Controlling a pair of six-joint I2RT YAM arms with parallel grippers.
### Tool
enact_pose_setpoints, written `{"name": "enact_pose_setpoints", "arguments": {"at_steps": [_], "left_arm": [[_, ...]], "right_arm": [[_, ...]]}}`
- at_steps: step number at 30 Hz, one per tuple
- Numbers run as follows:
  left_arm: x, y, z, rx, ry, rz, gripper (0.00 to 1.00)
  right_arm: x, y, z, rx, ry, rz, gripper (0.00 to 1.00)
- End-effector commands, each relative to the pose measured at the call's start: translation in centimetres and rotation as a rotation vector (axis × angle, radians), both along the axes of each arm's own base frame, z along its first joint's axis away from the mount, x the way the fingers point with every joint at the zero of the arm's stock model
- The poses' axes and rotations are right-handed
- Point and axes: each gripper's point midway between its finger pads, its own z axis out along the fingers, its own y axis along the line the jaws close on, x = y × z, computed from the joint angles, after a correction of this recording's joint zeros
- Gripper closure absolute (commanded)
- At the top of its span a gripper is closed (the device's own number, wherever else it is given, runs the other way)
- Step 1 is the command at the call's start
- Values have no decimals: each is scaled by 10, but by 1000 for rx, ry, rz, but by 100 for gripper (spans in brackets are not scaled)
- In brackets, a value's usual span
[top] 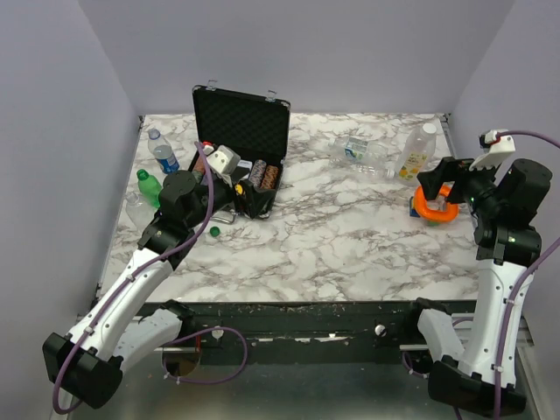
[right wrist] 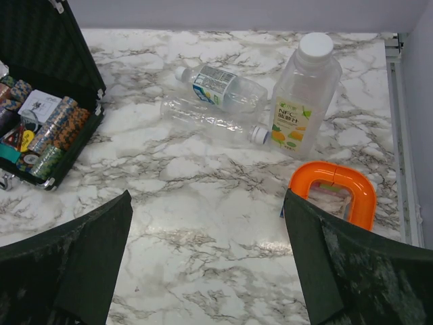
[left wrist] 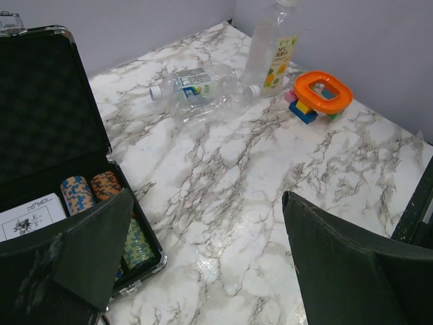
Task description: Unscrew the bottle caps
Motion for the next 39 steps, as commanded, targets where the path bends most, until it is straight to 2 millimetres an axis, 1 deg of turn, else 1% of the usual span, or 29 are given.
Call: {"name": "enact_pose_setpoints", "arguments": {"at_steps": [1, 6, 9, 11, 13, 17, 19, 20, 22, 23, 25, 29, 31, 33, 35, 37, 39], "left_arm": [[-4, -3, 23, -23, -77, -31, 1], [-3, -3, 23, -22, -75, -32, 1], [-3, -3, 22, -21, -75, -32, 1], [-3, -3, 21, -20, -74, -32, 1], [-2, -4, 19, -17, -68, -32, 1], [0, -5, 16, -12, -60, -33, 1], [1, -4, 14, -5, -59, -26, 1], [2, -4, 13, -1, -57, -21, 1], [3, -4, 10, 4, -50, -20, 1], [4, -4, 10, 6, -50, -20, 1], [5, -5, 6, 12, -41, -20, 1], [8, -6, 2, 19, -33, -19, 1], [9, -5, 0, 25, -28, -16, 1], [11, -5, -3, 32, -22, -12, 1], [11, -5, -4, 37, -23, -9, 1], [12, -5, -6, 42, -17, -8, 1], [13, -6, -8, 44, -13, -10, 1]], "right_arm": [[3, 1, 1, 10, -5, 12, 0], [12, -1, 4, 14, -3, 16, 0], [16, -3, 2, 1, 0, 24, 0], [21, -6, -2, -75, -7, 61, 0], [28, -8, -12, -171, -1, 129, 0], [64, -31, -35, -234, 67, 118, 0], [84, -39, -36, -230, 85, 104, 0], [95, -46, -40, -225, 103, 76, 0], [116, -63, -39, -219, 114, -14, 0], [125, -66, -39, -205, 124, -30, 0], [144, -68, -45, -169, 148, -26, 0], [176, -67, -45, -170, 131, -55, 0], [193, -67, -48, -154, 140, -66, 0], [208, -71, -58, -136, 176, -86, 1], [219, -73, -64, -140, 203, -90, 2], [227, -77, -70, -150, 216, -108, 5], [233, -80, -72, -153, 222, -121, 7]]}}
